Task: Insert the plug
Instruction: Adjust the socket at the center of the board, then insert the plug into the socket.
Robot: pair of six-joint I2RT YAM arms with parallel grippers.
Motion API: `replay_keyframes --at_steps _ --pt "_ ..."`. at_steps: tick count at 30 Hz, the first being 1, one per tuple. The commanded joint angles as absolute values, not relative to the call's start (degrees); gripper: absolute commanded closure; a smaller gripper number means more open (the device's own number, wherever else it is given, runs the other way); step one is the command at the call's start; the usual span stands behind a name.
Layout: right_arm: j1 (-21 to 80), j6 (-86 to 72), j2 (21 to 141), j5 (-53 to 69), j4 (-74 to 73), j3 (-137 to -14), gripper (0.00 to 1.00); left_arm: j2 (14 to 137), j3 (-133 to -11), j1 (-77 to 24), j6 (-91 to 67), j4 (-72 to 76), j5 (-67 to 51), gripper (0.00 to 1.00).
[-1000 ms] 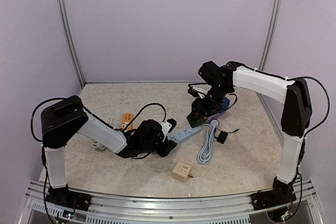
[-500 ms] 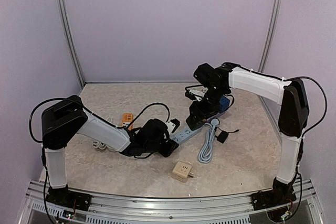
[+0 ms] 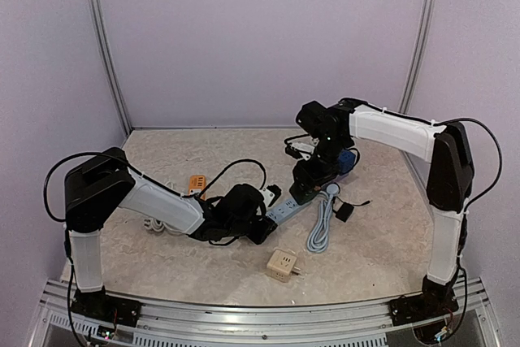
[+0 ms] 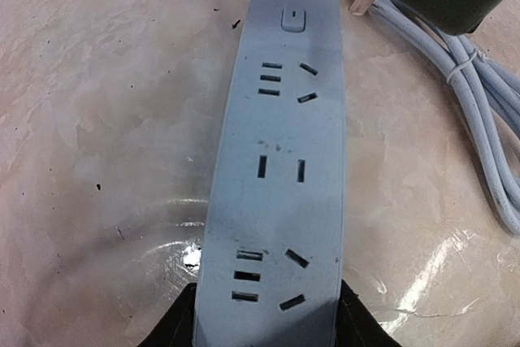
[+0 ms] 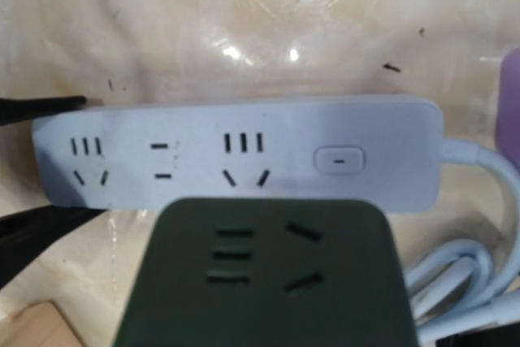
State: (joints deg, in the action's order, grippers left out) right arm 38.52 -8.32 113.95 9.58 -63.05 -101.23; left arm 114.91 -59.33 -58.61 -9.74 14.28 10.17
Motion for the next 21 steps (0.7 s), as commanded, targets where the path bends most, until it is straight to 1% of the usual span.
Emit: replay_keyframes --at_steps 1,3,5,7,8,21 --pt "39.76 -7.49 115.14 8.71 -63.9 -102.42 1.0 114.66 -60.03 -59.02 -9.15 10.62 11.71 0.79" --pt "40.01 -7.56 115.8 8.71 -64.1 -103.6 1.0 114.53 -60.07 -59.06 -9.1 10.7 11.8 0.81" --pt "40.28 -7.47 116.43 8.59 -64.39 -104.69 1.0 114.56 -60.16 -59.01 -8.92 10.76 12.17 0.81" --pt "40.79 -7.34 117.07 8.06 -64.89 -105.5 1.0 114.81 -60.35 -58.99 -8.73 10.68 12.25 0.87" --pt "40.9 -7.41 117.15 7.85 -64.87 -105.56 1.0 114.86 -60.44 -59.01 -8.71 10.59 12.24 0.88" --pt "41.32 -7.44 117.7 7.33 -65.16 -105.12 1.0 115.56 -61.41 -58.97 -8.97 10.24 12.3 0.88"
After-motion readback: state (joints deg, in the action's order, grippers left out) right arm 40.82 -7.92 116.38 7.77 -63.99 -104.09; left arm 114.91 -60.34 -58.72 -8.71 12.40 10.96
